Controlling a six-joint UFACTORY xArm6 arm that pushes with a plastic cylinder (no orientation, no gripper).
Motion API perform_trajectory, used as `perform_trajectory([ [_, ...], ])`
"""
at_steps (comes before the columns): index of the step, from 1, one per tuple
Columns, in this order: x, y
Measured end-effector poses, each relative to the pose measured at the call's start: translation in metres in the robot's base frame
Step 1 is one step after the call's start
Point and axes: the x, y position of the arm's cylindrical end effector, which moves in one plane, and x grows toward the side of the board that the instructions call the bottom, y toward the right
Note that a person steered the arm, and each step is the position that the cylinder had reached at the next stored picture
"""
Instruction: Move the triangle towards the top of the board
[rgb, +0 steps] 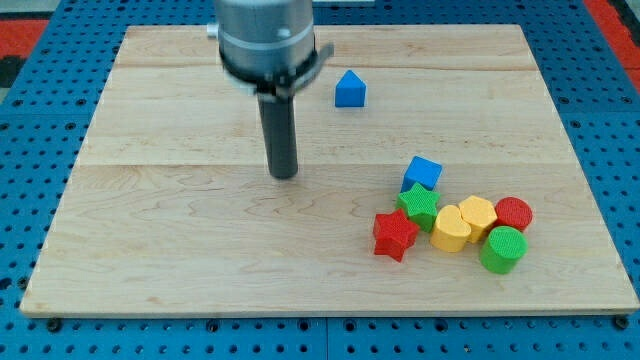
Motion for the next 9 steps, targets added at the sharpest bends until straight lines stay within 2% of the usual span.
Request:
perform_trajectory([
  [1,-0.015,0.092],
  [2,-0.055,0.119],
  [3,-0.092,0.098],
  [4,-0.09,0.081],
  [5,-0.089,0.031],
  [6,-0.126,0.039],
  [7,-0.15,0.126],
  [8,-0.16,0.165],
  [9,-0.152,0.075],
])
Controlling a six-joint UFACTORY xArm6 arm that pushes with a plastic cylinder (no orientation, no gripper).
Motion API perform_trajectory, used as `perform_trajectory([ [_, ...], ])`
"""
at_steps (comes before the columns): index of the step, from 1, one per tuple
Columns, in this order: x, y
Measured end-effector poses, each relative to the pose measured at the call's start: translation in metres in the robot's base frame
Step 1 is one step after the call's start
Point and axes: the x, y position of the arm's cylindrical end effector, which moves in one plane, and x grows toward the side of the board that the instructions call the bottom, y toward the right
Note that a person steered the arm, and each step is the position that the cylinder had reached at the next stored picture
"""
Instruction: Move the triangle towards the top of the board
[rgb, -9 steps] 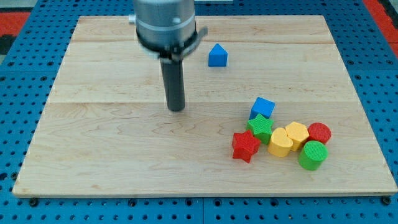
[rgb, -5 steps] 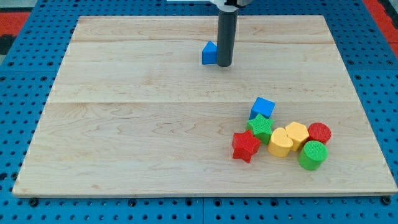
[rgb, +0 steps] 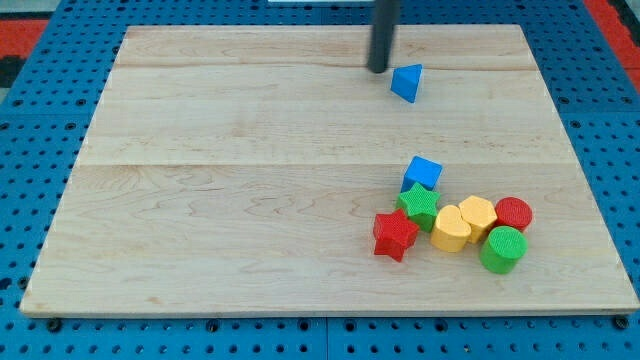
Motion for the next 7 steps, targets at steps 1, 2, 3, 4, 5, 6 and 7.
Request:
perform_trajectory([
  [1,0.032,-0.036],
  [2,0.044,0.048],
  [3,0.044,0.105],
  [4,0.024,0.107],
  [5,-0.014,0.088],
  [6,-0.016,0.092],
  [7,-0.022,0.103],
])
